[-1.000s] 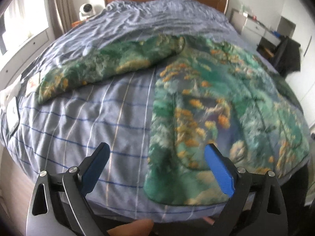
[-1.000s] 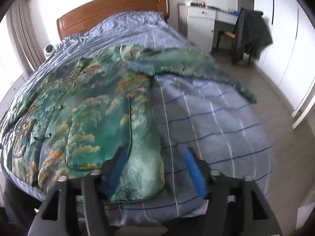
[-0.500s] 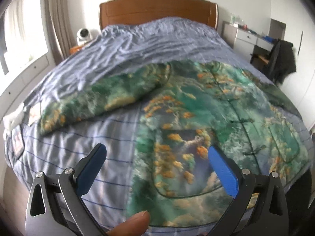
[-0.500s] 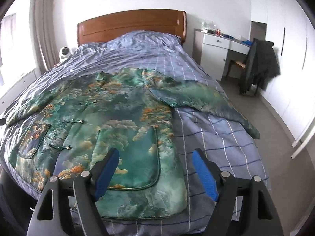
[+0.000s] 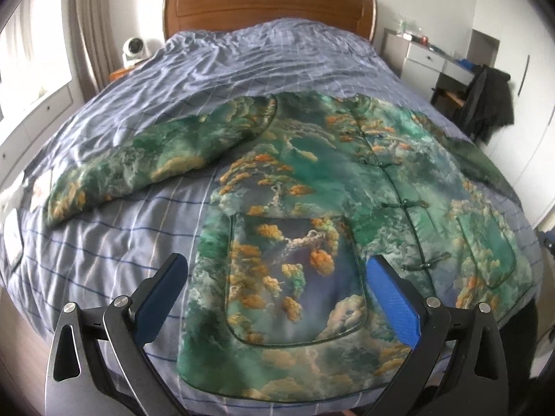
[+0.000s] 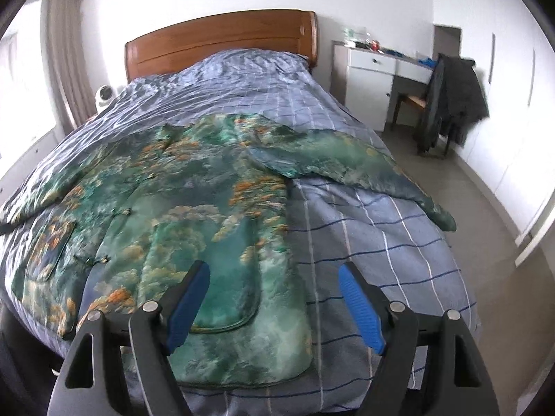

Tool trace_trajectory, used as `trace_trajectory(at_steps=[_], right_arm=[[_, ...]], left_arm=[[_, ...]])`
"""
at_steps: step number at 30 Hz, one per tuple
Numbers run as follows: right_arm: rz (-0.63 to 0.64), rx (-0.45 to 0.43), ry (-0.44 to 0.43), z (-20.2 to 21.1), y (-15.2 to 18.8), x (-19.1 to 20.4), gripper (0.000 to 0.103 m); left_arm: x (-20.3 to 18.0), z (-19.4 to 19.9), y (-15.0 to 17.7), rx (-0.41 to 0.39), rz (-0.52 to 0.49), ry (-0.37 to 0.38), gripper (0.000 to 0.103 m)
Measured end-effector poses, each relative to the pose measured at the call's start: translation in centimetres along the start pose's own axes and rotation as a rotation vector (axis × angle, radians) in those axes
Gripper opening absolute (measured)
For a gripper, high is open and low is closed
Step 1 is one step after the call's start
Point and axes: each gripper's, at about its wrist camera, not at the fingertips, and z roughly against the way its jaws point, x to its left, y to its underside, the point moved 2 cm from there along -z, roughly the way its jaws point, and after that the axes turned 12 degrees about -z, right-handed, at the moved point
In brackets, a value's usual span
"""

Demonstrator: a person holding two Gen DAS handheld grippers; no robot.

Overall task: Fold large clothes
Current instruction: 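Grasp the sleeve cuff with the right gripper and fold it across the jacket front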

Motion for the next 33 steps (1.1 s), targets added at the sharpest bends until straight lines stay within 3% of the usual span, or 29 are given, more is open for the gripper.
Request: trace_trajectory(at_steps=[5, 11, 15, 23, 26, 28, 29, 31, 33], right_arm=[[-0.193, -0.006, 0.024, -1.5, -1.9, -5.6, 0.078], [-0.671, -0.049, 0.009, -4.0, -4.5, -18.4, 0.078], [-0.885, -0.039, -0.055, -7.4, -5.8, -24.4, 0.078], [-1.228, 0.022, -0.159, -15.8, -5.6, -29.6, 0.077], [-1.305, -0.023, -0.152, -17.9, -5.3, -30.7, 0.062], [-1.356, -0.040, -0.132, -19.0, -5.1, -31.4, 0.024], [-1.364, -0.046, -0.111, -19.1, -4.9, -31.7, 0.016], [-1.345, -0.092, -0.076, -18.6, -5.4, -31.6, 0.010], [-1.212, -0.152, -0.034, -16.8, -7.9, -30.1, 0.008]], left_arm=[[0.4, -0.1, 0.1, 0.016, 0.034, 0.012, 0.103], [-0.5, -0.2, -0.4, 0.022, 0.019, -0.007, 0.103], [-1.2, -0.6, -0.6, 0.041, 0.005, -0.012, 0.103], [-1.7, -1.0, -1.0, 0.067, -0.010, -0.042, 0.103], [-1.7, -1.1, -1.0, 0.080, -0.012, -0.057, 0.103], [-1.6, -1.2, -0.8, 0.090, -0.009, -0.064, 0.103], [-1.5, -1.3, -0.7, 0.093, -0.007, -0.066, 0.103], [-1.4, -1.4, -0.5, 0.099, -0.002, -0.067, 0.103], [-1.3, -1.6, -0.2, 0.107, 0.002, -0.067, 0.103]])
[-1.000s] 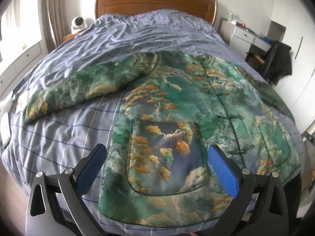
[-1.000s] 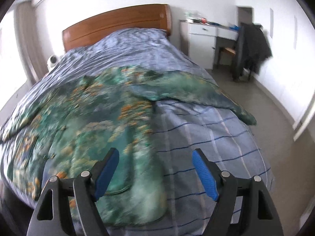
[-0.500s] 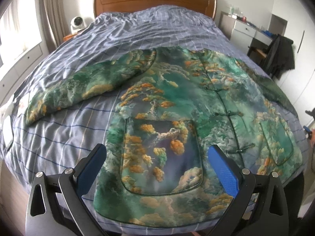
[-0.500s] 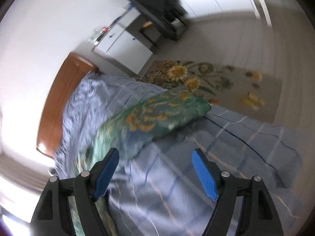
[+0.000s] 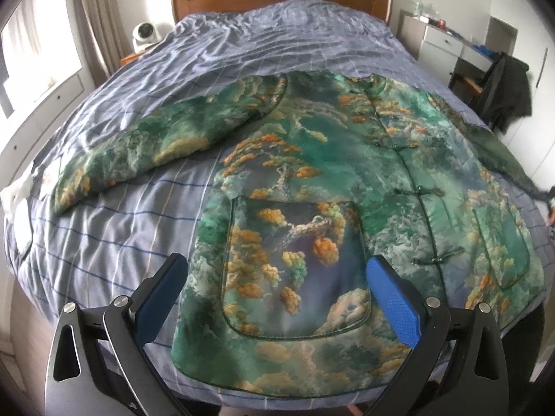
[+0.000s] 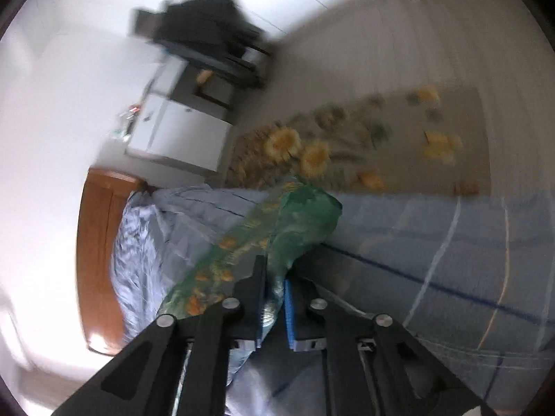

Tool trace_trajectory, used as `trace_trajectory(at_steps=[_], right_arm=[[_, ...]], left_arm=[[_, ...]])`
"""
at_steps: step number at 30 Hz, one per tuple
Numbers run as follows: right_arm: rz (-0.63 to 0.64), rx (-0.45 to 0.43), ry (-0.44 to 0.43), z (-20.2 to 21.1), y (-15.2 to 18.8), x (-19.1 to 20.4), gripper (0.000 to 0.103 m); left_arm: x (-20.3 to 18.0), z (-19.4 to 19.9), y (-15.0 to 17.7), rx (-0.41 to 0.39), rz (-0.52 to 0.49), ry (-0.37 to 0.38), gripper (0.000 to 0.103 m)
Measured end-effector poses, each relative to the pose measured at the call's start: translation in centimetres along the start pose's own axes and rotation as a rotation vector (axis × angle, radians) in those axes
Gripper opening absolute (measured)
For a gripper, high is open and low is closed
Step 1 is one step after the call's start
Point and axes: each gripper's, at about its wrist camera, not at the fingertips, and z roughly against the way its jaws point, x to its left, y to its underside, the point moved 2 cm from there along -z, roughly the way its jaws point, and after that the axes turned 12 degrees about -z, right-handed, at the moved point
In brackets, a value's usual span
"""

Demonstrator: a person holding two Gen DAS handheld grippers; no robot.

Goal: Fold large clothes

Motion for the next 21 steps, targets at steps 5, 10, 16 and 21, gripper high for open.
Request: trace_trajectory(at_steps=[5, 10, 16, 21], right_arm=[[0.518, -0.091, -0.118, 7.2, 5.2, 10.6, 0.008], [1.014, -0.090, -0.266, 14.0, 16.5, 18.1, 0.007], [1.376, 0.077, -0.375, 15.3, 31.8, 19.1, 0.007], [1.478, 0.282, -0.319, 11.6, 40.9, 15.5, 0.007]], left_arm=[[-0.5, -1.2, 0.2, 0.017, 0.006, 0.023, 0.103], [-1.7, -1.2, 0.1, 0.004, -0.006, 0.051, 0.103], [-1.8, -0.5, 0.6, -0.011, -0.025, 0.035, 0.103], [-0.5, -0.3, 1.3, -0.008, 0.005, 0.031, 0.103]])
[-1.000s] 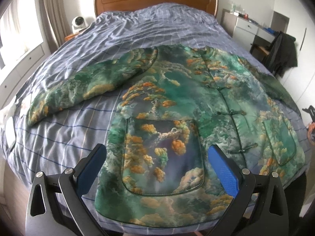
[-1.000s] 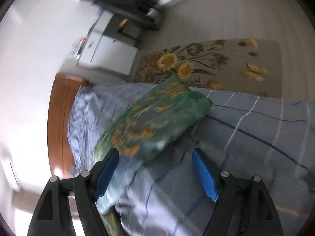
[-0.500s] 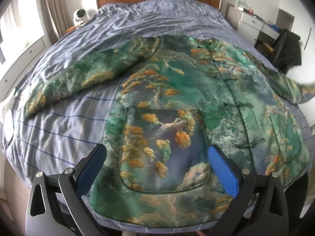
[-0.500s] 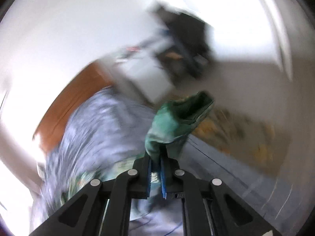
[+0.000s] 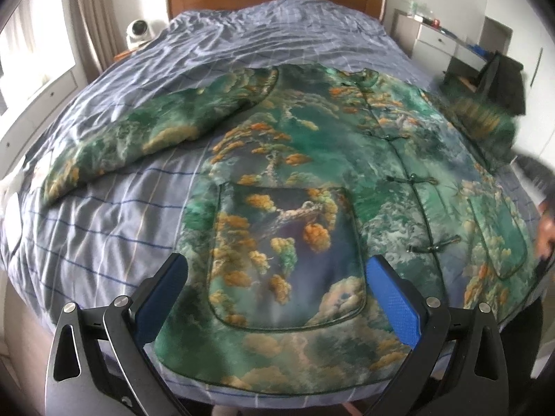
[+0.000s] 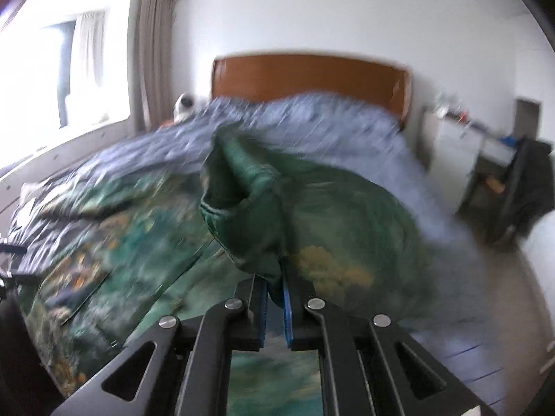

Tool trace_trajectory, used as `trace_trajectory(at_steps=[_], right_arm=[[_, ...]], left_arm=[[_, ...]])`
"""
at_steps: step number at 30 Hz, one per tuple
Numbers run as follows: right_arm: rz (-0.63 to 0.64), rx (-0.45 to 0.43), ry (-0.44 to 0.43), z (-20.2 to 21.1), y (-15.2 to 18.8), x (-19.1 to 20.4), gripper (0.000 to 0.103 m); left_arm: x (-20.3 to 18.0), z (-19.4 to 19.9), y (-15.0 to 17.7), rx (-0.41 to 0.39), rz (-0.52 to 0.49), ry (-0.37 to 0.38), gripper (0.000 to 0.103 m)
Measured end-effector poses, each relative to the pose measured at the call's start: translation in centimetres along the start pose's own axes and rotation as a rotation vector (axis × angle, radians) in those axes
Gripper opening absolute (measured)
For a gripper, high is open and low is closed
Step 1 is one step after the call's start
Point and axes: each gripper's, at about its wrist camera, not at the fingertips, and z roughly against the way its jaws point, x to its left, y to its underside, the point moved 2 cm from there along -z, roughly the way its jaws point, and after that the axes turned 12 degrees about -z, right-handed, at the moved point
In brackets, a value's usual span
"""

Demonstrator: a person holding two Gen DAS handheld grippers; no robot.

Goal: Fold large clothes

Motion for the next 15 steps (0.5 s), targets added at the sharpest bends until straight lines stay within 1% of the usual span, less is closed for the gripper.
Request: trace_trajectory(at_steps=[1, 4, 5, 8, 9, 10, 12, 13, 15], right_arm=[[0.016, 0.033, 0.001, -1.2, 1.0, 0.9, 0.007], [0.055, 0.117, 0.013, -3.2, 4.7, 2.8, 0.007], [0.061, 0.135, 0.024, -3.4, 6.1, 2.8, 0.007], [0.061, 0.181, 0.055, -3.8, 8.0, 2.5, 0.013], [0.061, 0.199, 0.053, -4.0, 8.7, 2.9, 0.026], [0.055, 0.227, 0.035, -3.7, 9.4, 2.8, 0.049], [0.041, 0.263, -0.022, -2.6, 10.2, 2.8, 0.067], [0.042, 0.263, -0.034, -1.8, 10.7, 3.0, 0.067], [0.055, 0.258, -0.031, -0.1, 11.4, 3.3, 0.067]], left_arm=[[0.1, 0.0, 0.1, 0.001, 0.002, -0.001, 0.103], [0.1, -0.3, 0.2, 0.003, -0.010, 0.003, 0.103], [-0.1, -0.4, 0.1, 0.003, -0.018, 0.009, 0.103], [-1.1, -0.9, -0.4, 0.007, -0.044, 0.060, 0.103], [-1.6, -1.2, -0.7, 0.007, -0.050, 0.102, 0.103], [-2.1, -1.4, -1.1, 0.007, -0.056, 0.152, 0.103], [-3.6, -2.1, -2.4, 0.021, -0.073, 0.287, 0.103], [-4.5, -2.5, -3.1, 0.027, -0.081, 0.357, 0.103], [-6.5, -3.4, -5.1, 0.040, -0.094, 0.495, 0.103]])
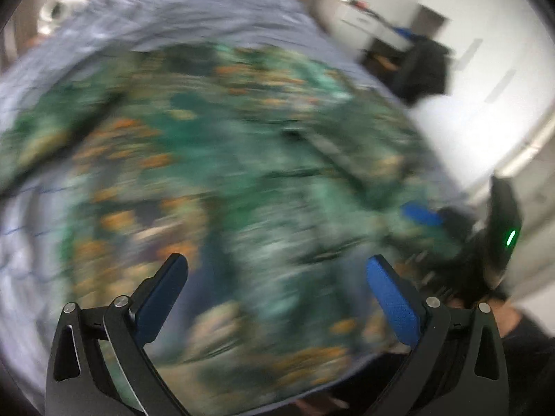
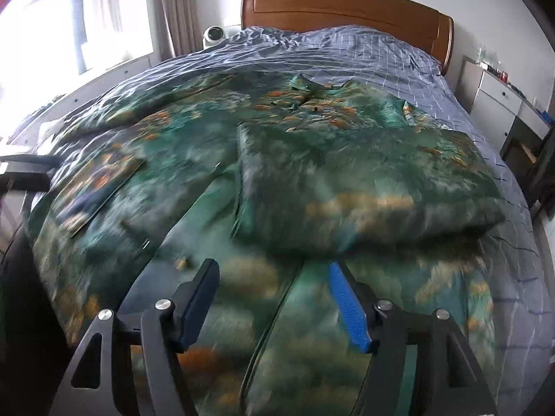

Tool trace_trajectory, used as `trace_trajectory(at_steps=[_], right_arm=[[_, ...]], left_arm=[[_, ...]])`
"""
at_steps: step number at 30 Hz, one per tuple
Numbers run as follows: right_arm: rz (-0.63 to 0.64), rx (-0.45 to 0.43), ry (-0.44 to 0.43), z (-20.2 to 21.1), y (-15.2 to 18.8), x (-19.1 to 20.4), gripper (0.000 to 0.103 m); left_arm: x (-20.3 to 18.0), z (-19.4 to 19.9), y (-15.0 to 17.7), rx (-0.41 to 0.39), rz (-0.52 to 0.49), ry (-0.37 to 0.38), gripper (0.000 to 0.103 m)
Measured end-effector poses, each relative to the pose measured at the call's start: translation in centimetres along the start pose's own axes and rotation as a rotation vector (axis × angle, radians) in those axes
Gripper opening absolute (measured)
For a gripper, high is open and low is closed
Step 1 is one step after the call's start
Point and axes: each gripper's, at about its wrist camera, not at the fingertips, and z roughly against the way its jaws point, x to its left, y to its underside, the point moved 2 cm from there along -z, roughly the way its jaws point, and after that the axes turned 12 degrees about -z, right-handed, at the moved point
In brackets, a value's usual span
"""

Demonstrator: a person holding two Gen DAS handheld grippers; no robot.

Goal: Fold large clothes

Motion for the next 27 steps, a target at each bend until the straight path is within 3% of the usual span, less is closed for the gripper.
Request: trace_trajectory(at_steps=[4, 10, 15, 16, 17, 18, 20, 23, 27], right_arm=[[-0.042, -0.032, 0.003, 2.1, 1.7, 0.3, 0.067], [-0.131, -0.083, -0.029, 4.7, 2.2, 0.2, 0.067], [-0.149, -0.113, -0.042, 5.6, 2.7, 0.5, 0.068], [-0.151, -0.115, -0.043, 5.6, 2.8, 0.5, 0.067], [-0.153, -0.115, -0.044, 5.6, 2.8, 0.5, 0.068], [-0.157, -0.117, -0.046, 5.7, 2.8, 0.5, 0.067], [-0.165, -0.125, -0.050, 5.8, 2.8, 0.5, 0.067], [-0.175, -0.143, -0.051, 6.3, 2.6, 0.2, 0.068], [-0.196, -0.174, -0.037, 7.4, 2.5, -0.5, 0.067]], left_arm=[[-1.8, -4.6, -4.6, 0.033, 0.007, 0.190, 0.102], [-2.0, -12.0, -9.0, 0.153, 0.105, 0.261, 0.099], [-2.7, -14.3, -9.5, 0.217, 0.124, 0.217, 0.066], [-2.7, -14.3, -9.6, 0.223, 0.128, 0.202, 0.049], [-2.8, -14.5, -9.6, 0.235, 0.132, 0.190, 0.024], [-2.8, -14.7, -9.6, 0.253, 0.143, 0.193, 0.014], [-3.1, -14.4, -9.7, 0.246, 0.162, 0.205, 0.008], [-3.8, -13.1, -11.2, 0.213, 0.111, 0.188, 0.006], [-3.2, -10.0, -15.8, 0.099, 0.029, 0.110, 0.006]])
